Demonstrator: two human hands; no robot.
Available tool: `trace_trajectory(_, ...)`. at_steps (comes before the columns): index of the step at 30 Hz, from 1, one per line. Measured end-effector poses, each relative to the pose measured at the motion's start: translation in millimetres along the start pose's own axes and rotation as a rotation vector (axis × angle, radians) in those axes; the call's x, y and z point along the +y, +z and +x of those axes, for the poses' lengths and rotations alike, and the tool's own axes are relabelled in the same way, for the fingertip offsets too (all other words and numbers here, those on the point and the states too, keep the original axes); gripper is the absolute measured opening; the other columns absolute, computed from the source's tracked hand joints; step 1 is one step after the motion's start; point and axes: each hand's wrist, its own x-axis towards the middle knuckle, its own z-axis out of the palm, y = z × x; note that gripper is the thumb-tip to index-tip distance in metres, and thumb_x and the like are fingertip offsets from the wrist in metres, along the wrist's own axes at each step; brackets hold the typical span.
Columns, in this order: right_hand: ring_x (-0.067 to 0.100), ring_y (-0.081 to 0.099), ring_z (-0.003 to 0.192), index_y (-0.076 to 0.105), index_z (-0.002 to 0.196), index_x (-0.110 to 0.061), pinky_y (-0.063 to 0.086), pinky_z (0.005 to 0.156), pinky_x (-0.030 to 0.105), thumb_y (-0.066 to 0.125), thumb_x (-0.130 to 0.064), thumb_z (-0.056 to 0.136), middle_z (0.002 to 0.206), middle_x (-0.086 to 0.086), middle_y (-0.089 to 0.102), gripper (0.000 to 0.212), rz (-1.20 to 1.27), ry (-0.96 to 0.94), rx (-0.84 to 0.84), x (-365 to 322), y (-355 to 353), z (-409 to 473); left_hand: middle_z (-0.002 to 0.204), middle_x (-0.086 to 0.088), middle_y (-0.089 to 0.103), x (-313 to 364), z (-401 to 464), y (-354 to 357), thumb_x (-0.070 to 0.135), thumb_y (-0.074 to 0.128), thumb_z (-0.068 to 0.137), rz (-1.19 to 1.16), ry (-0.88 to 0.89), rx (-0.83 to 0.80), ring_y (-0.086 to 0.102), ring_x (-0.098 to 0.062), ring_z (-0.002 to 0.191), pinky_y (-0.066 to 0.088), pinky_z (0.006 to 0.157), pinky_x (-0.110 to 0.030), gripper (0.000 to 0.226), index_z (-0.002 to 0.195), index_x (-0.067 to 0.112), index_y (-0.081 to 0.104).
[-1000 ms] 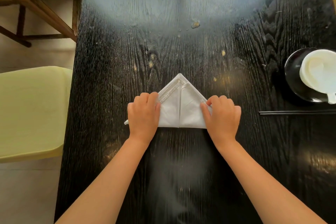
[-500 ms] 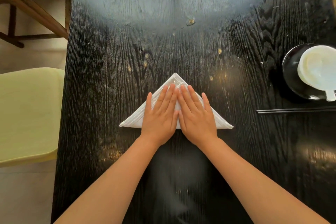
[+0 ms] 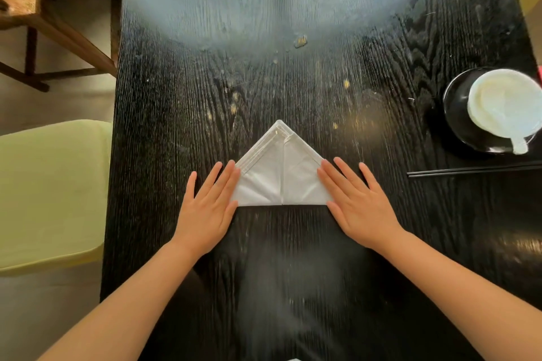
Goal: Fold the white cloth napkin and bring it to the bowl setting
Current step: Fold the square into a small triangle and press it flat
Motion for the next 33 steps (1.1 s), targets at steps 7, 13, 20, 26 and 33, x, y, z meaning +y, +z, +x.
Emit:
trace_trajectory(7, 0.018, 0.010, 0.142, 0.017, 0.148, -0.015, 0.009, 0.113, 0.048, 0.008, -0.046, 0.098, 0.154, 0.000, 0.018, 0.060, 0.028, 0.060, -0.065, 1.2, -2.6, -11.9, 0.157, -0.004, 0.010, 0.7, -5.0, -2.6, 0.055, 0.008, 0.096, -0.012, -0.015, -0.008, 0.010, -0.021, 0.144, -0.003, 0.115, -0.045, 0.066, 0.150, 0.018, 0.006)
trace_trajectory(13, 0.027, 0.034, 0.134, 0.029, 0.143, -0.011, 0.031, 0.106, 0.047, 0.038, -0.040, 0.094, 0.147, 0.012, 0.037, 0.058, 0.189, 0.252, 0.137, -10.8, -8.8, -15.6, 0.158, -0.002, 0.000, 75.9, 22.1, -17.6, 0.058, 0.016, 0.093, -0.088, -0.022, 0.163, 0.000, -0.026, 0.145, -0.012, 0.109, -0.058, 0.065, 0.150, 0.027, 0.007)
trace_trajectory(20, 0.026, 0.055, 0.081, 0.059, 0.115, -0.008, 0.045, 0.065, 0.038, 0.070, -0.029, 0.077, 0.095, 0.010, 0.060, 0.045, 0.234, 0.564, 0.295, -26.4, -15.7, -19.5, 0.158, -0.005, 0.008, 107.3, 76.1, -6.6, 0.050, 0.024, 0.091, -0.142, -0.082, 0.157, 0.002, -0.021, 0.144, 0.000, 0.112, -0.055, 0.067, 0.149, 0.022, 0.008)
trace_trajectory(26, 0.017, 0.045, 0.076, 0.062, 0.088, -0.015, 0.033, 0.068, 0.032, 0.066, -0.029, 0.080, 0.083, 0.001, 0.052, 0.016, 0.402, 0.592, 0.238, -22.1, -22.5, -11.6, 0.158, -0.004, 0.007, 106.9, 77.6, -0.9, 0.050, 0.023, 0.091, -0.126, -0.114, 0.133, 0.002, -0.020, 0.145, -0.001, 0.113, -0.051, 0.067, 0.149, 0.020, 0.010)
trace_trajectory(33, 0.008, 0.058, 0.069, 0.061, 0.083, -0.024, 0.048, 0.076, 0.050, 0.062, -0.023, 0.082, 0.074, -0.015, 0.060, 0.002, 0.902, 0.520, 0.356, -35.5, -53.1, -15.0, 0.156, 0.002, -0.009, 110.8, 72.2, -24.4, 0.056, 0.010, 0.090, -0.468, -0.226, 0.216, -0.014, -0.013, 0.143, -0.011, 0.114, -0.045, 0.068, 0.148, 0.023, 0.000)
